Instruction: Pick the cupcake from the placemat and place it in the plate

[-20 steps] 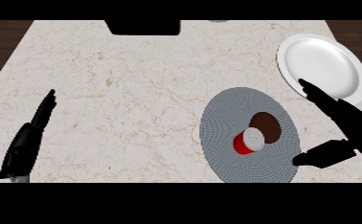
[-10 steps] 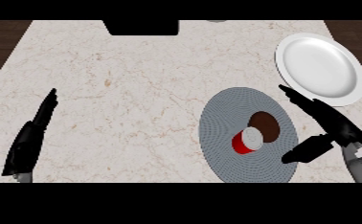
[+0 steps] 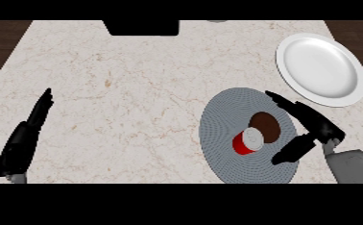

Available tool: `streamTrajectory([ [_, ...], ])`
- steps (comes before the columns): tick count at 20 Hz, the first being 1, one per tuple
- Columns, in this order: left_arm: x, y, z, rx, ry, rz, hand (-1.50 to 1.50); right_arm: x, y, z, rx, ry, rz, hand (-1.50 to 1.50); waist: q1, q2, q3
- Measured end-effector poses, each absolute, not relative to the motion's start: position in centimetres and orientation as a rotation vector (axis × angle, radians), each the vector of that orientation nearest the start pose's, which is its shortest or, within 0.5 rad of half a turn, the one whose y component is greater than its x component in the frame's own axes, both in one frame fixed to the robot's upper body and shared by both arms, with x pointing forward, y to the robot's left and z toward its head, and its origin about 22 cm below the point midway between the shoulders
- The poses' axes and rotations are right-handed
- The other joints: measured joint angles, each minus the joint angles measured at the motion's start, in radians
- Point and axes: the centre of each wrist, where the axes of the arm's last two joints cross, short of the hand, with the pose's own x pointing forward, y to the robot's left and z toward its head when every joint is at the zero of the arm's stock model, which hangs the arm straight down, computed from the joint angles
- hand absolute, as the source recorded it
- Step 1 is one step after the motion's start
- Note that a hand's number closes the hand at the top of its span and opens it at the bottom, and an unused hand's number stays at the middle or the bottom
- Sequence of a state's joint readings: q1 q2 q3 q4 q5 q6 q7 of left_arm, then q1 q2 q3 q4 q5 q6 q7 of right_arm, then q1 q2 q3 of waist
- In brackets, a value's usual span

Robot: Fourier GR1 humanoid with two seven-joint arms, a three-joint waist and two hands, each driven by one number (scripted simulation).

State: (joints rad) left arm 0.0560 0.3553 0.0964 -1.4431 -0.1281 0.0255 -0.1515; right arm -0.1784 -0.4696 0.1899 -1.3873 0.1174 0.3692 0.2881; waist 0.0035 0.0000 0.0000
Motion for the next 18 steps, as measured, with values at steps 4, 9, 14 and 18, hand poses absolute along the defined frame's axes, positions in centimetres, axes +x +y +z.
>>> streamTrajectory([
  [4, 22.1, 33.9, -0.6, 0.468, -1.519, -0.293, 0.00, 28.2, -28.6, 1.4, -0.177, -1.050, 0.834, -1.50, 0.000, 0.000, 0.000],
  [9, 21.8, 33.7, -0.6, 0.458, -1.514, -0.289, 0.00, 29.1, -28.1, 0.2, -0.169, -1.046, 0.835, -1.50, 0.000, 0.000, 0.000],
  [14, 22.0, 34.2, -0.6, 0.463, -1.518, -0.294, 0.00, 29.8, -28.5, -0.7, -0.155, -1.095, 0.816, 1.50, -0.001, -0.002, -0.003],
  [18, 21.6, 33.7, -0.6, 0.467, -1.515, -0.292, 0.00, 29.9, -28.4, -1.3, -0.156, -1.134, 0.816, 1.50, 0.000, -0.002, -0.003],
])
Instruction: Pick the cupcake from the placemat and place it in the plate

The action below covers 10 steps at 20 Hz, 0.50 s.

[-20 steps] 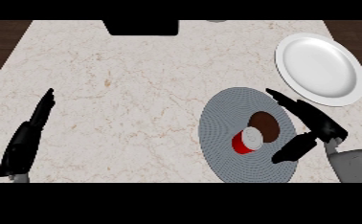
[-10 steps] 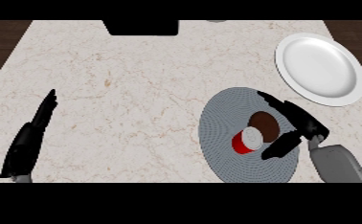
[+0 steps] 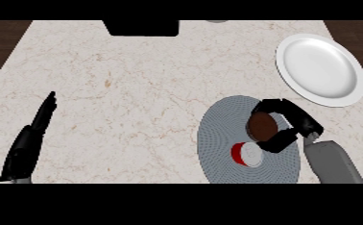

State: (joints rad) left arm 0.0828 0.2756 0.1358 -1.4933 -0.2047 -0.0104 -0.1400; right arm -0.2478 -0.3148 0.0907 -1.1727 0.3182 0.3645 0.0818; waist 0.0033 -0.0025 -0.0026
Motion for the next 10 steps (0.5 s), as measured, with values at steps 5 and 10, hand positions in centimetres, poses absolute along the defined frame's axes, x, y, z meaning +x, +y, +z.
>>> streamTrajectory([
  [5, 21.7, 33.4, -0.5, 0.472, -1.517, -0.292, 0.00, 29.7, -29.6, -1.4, -0.203, -1.161, 0.820, 1.50, 0.001, 0.000, 0.000],
  [10, 21.8, 33.3, -0.3, 0.470, -1.536, -0.291, 0.00, 29.2, -42.0, 3.8, -0.488, -1.080, 0.882, 1.50, 0.007, 0.019, 0.007],
])
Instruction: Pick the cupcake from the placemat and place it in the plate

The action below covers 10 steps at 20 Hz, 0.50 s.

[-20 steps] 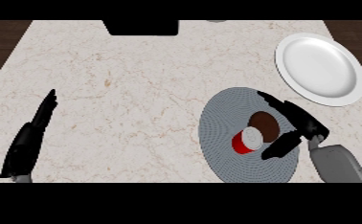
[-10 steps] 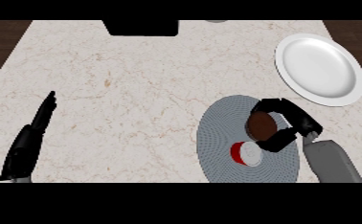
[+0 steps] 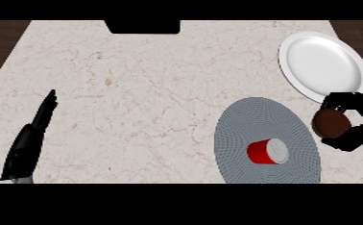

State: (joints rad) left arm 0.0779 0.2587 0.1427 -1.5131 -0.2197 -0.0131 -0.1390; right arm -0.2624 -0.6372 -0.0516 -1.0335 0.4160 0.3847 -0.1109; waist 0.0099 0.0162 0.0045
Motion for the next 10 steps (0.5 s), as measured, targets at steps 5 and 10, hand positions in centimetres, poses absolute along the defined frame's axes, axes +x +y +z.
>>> streamTrajectory([
  [5, 21.9, 33.1, -0.2, 0.457, -1.551, -0.290, 0.00, 27.5, -50.0, 9.9, -0.777, -1.054, 0.888, 1.50, 0.013, 0.016, 0.007],
  [10, 21.9, 32.8, -0.3, 0.441, -1.554, -0.296, 0.00, 25.6, -54.8, 13.8, -0.985, -1.151, 0.825, 1.50, 0.028, 0.019, 0.012],
])
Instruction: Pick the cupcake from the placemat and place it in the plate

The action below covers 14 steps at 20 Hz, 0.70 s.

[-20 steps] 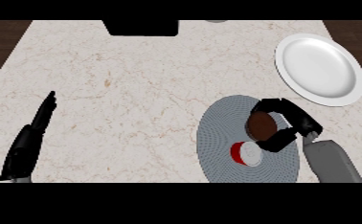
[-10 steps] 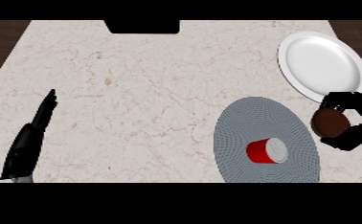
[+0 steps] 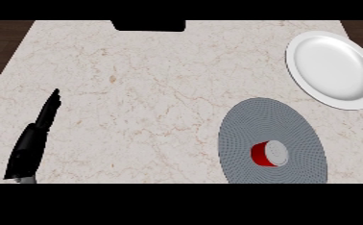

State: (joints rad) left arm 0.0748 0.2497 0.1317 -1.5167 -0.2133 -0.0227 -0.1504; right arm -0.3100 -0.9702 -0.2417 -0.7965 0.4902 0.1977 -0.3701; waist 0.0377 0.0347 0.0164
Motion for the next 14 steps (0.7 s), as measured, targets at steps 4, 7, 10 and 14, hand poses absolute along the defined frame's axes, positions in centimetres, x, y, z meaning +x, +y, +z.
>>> streamTrajectory([
  [4, 22.0, 32.9, -0.2, 0.437, -1.556, -0.304, 0.00, 24.5, -57.2, 16.5, -1.111, -1.294, 0.783, 1.50, 0.005, -0.003, 0.001],
  [7, 22.0, 32.7, -0.3, 0.434, -1.553, -0.305, 0.00, 24.0, -58.3, 17.9, -1.152, -1.439, 0.772, 1.50, 0.008, -0.007, 0.000],
  [10, 22.1, 32.7, -0.4, 0.432, -1.550, -0.307, 0.00, 23.5, -59.3, 19.0, -1.115, -1.592, 0.771, 1.50, 0.007, -0.010, -0.003],
  [14, 22.8, 32.8, 0.0, 0.431, -1.555, -0.314, 0.00, 23.3, -60.0, 19.8, -1.038, -1.708, 0.780, 1.50, 0.015, -0.011, -0.006],
])
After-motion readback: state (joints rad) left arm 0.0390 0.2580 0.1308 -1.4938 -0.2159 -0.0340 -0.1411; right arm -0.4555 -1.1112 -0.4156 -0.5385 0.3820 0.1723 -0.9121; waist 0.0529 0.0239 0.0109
